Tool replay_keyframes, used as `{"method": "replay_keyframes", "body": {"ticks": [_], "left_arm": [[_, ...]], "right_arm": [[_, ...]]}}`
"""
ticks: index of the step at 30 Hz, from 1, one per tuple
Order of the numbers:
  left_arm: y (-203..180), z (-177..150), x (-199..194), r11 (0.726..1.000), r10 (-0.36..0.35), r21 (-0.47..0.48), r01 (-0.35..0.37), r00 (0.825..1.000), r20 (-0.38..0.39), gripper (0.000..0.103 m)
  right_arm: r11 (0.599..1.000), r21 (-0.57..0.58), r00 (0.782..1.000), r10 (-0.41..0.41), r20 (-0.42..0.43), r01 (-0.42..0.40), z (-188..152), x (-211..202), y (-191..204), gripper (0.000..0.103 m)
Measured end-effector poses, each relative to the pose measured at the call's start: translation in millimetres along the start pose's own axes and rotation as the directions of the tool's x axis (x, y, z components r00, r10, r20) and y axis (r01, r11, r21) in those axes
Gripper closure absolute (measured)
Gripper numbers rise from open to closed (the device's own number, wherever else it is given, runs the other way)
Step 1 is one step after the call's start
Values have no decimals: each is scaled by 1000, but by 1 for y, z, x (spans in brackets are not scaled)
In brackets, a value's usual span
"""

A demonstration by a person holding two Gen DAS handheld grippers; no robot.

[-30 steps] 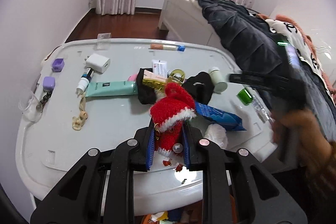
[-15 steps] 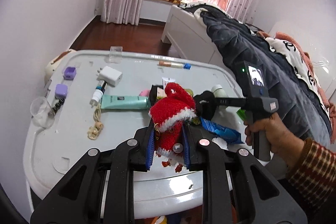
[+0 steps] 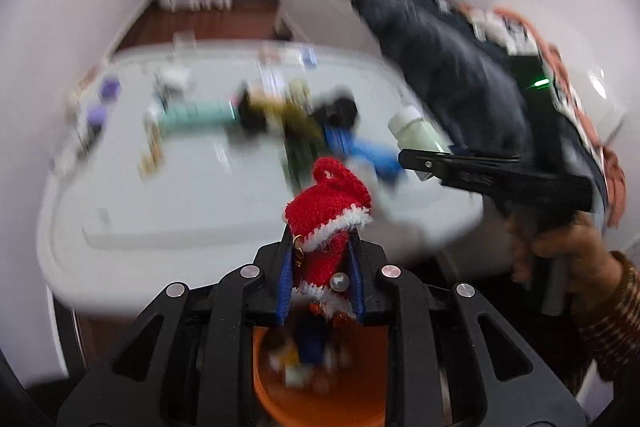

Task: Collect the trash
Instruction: 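Drop the red ornament and white jar from both tools into the orange bucket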

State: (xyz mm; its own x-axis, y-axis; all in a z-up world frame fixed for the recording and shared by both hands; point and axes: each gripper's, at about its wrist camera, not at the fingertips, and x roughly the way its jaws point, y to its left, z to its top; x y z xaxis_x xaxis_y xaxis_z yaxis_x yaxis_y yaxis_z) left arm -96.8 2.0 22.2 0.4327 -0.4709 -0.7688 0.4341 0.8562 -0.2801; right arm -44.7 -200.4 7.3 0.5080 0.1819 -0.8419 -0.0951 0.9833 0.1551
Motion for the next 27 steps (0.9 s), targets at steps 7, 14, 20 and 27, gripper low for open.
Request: {"method": "replay_keyframes", "body": {"ticks": [7, 14, 20, 27], "left_arm": [[-10, -75, 40, 999, -33, -18, 28, 952, -304, 73], [1, -97, 61, 995, -14, -94, -33, 890, -456, 50], [11, -57, 44, 992, -3, -121, -38, 945, -327, 46], [7, 35, 67, 993, 100, -57, -107, 988, -115, 41]], "right_arm": [[995, -9, 963, 97, -251, -102, -118, 19, 34, 61], [997, 48, 920, 78, -384, -65, -154, 40, 31, 47], [999, 32, 981, 32, -191, -26, -104, 4, 17, 44], [997, 73, 996, -26, 83, 20, -19, -38, -5, 29]]}}
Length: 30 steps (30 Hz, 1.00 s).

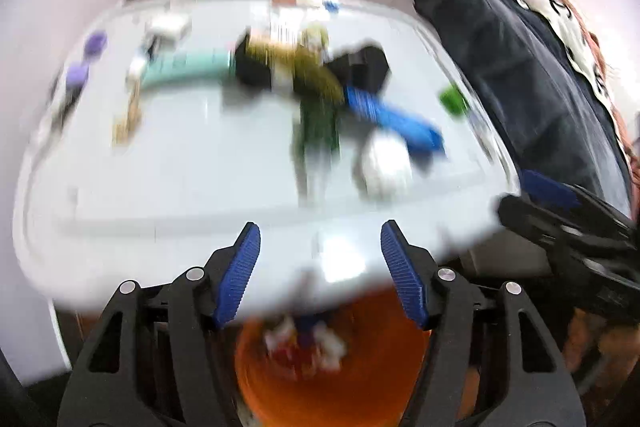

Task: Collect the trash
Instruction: 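Drop the red ornament and white jar from both tools into the orange bucket, then grasp the green glass spray bottle with the left tool while the right tool grasps the blue wrapper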

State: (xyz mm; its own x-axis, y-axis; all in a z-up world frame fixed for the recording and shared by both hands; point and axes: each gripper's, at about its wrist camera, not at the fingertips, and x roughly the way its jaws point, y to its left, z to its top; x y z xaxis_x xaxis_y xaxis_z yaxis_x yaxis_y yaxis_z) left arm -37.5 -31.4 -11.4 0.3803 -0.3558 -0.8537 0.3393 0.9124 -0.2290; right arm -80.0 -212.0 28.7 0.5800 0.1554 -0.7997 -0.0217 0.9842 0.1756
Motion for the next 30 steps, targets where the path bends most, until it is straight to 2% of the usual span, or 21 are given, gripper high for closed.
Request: {"method": "replay_keyframes", "body": {"ticks": [2, 5, 14, 15, 16, 17, 20, 26, 30], "left_arm": [[0, 18, 18, 999, 36, 0, -36, 999, 5, 41], [5, 33, 43, 998, 58, -22, -58, 998, -26, 41], [-7, 50, 90, 993, 111, 57, -107, 992, -58, 41], [-8, 51, 94, 991, 117, 67, -113, 992, -52, 43], [-10, 51, 95, 987, 137, 94, -134, 990, -30, 66], [-12, 51, 96, 982, 153, 117, -150, 988, -16, 65], [-6, 46, 89, 984, 144, 106, -142, 989, -11, 66], [5, 33, 43, 992, 102, 64, -105, 993, 53, 66], [5, 14, 14, 995, 75, 61, -82, 992, 103, 66]], "right_arm": [[998, -14, 997, -53, 64, 54, 11, -3, -9, 29], [994, -44, 991, -95, 93, 99, 6, 1, -10, 26], [996, -42, 996, -72, 55, 75, -9, 18, -18, 26], [996, -39, 996, -73, 55, 76, -9, 20, -19, 26], [996, -39, 996, -75, 56, 77, -9, 20, -20, 27], [996, -40, 995, -82, 57, 84, -8, 20, -21, 30], [995, -46, 995, -91, 52, 93, -5, 21, -24, 39], [984, -126, 992, -122, 13, 123, 25, 32, -18, 39], [981, -183, 995, -73, -62, 61, 47, 66, -7, 38]]}}
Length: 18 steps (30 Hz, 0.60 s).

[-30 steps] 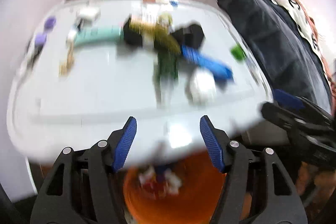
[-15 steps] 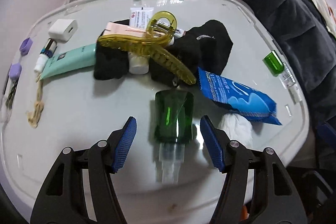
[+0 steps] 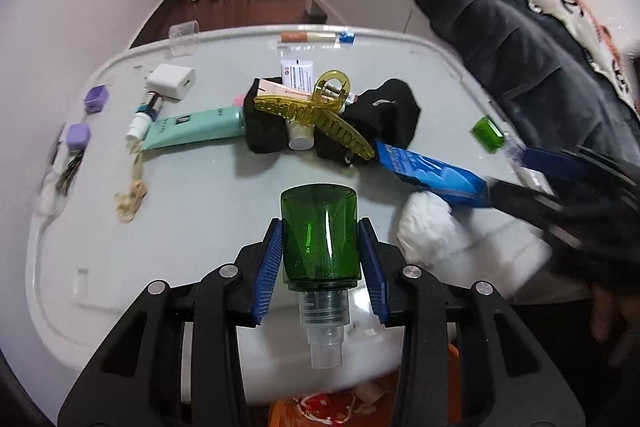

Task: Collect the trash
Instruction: 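Grasp the green glass spray bottle with the left tool while the right tool grasps the blue wrapper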

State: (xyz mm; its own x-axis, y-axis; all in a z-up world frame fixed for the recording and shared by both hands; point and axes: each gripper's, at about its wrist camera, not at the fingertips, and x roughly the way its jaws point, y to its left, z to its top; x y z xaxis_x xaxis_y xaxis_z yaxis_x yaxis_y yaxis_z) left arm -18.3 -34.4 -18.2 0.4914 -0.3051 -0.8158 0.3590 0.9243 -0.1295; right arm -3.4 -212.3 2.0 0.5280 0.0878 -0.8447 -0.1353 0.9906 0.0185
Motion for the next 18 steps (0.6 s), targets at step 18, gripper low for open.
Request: {"method": "replay_keyframes", "body": {"ticks": [18], "left_arm": [[0, -30, -2, 997, -83, -9, 82, 995, -47, 65]], "right_arm": [[997, 28, 989, 72, -130, -69, 19, 72, 2, 72]]}}
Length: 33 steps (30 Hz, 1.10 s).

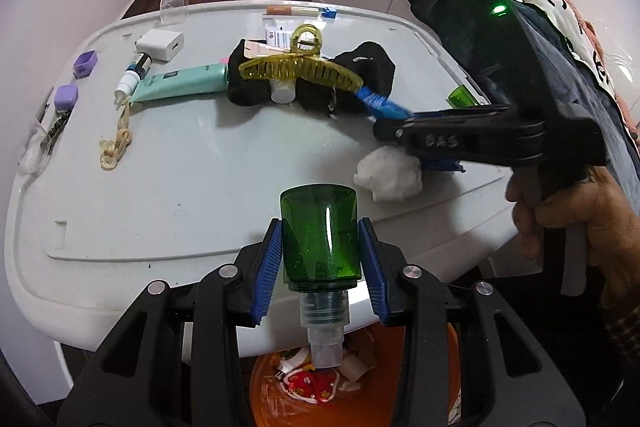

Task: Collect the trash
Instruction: 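Grasp the green glass spray bottle with the left tool while the right tool grasps the blue wrapper, then drop the spray bottle and blue wrapper from both tools into the orange bucket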

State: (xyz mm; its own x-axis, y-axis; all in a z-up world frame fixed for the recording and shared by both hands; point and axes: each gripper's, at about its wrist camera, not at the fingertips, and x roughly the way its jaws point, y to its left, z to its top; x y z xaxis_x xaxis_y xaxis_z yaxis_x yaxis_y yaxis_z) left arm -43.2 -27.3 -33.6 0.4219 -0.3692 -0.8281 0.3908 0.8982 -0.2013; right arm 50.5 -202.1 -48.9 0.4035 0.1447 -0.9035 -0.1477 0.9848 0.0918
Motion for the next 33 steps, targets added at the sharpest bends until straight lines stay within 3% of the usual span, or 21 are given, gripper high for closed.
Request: {"method": "replay_keyframes", "body": {"ticks": [8, 12, 15, 18, 22, 24, 26, 28, 33], "left_arm": [[-13, -4, -23, 999, -27, 18, 26, 999, 27, 65], [-24, -21, -37, 998, -44, 49, 44, 999, -3, 65], [-29, -46, -38, 995, -82, 45, 87, 992, -95, 65], [-30, -81, -30, 993, -108, 24, 116, 968, -225, 65], [-27, -119, -13, 993, -113, -19, 114, 923, -367, 65], [-22, -123, -6, 993, -117, -53, 104, 903, -412, 64], [-18, -122, -6, 994, -104, -71, 81, 906, -411, 58], [-12, -117, -10, 994, -92, -91, 60, 915, -392, 48], [-1, -89, -27, 988, -119, -129, 86, 955, -272, 48]], "right_arm": [[997, 35, 983, 55, 173, -62, -8, -79, -1, 72], [990, 32, 976, 127, 179, -135, -42, -114, 16, 72], [978, 46, 974, 198, 113, -204, -88, -118, 32, 72], [961, 91, 965, 261, 19, -261, -136, -104, 45, 72], [953, 136, 950, 289, -122, -272, -187, -72, 59, 71], [951, 161, 937, 292, -192, -263, -201, -55, 64, 60], [956, 183, 934, 270, -236, -230, -208, -45, 64, 42], [953, 205, 940, 266, -213, -223, -206, -48, 60, 41], [948, 232, 970, 236, -58, -217, -168, -83, 37, 32]]}}
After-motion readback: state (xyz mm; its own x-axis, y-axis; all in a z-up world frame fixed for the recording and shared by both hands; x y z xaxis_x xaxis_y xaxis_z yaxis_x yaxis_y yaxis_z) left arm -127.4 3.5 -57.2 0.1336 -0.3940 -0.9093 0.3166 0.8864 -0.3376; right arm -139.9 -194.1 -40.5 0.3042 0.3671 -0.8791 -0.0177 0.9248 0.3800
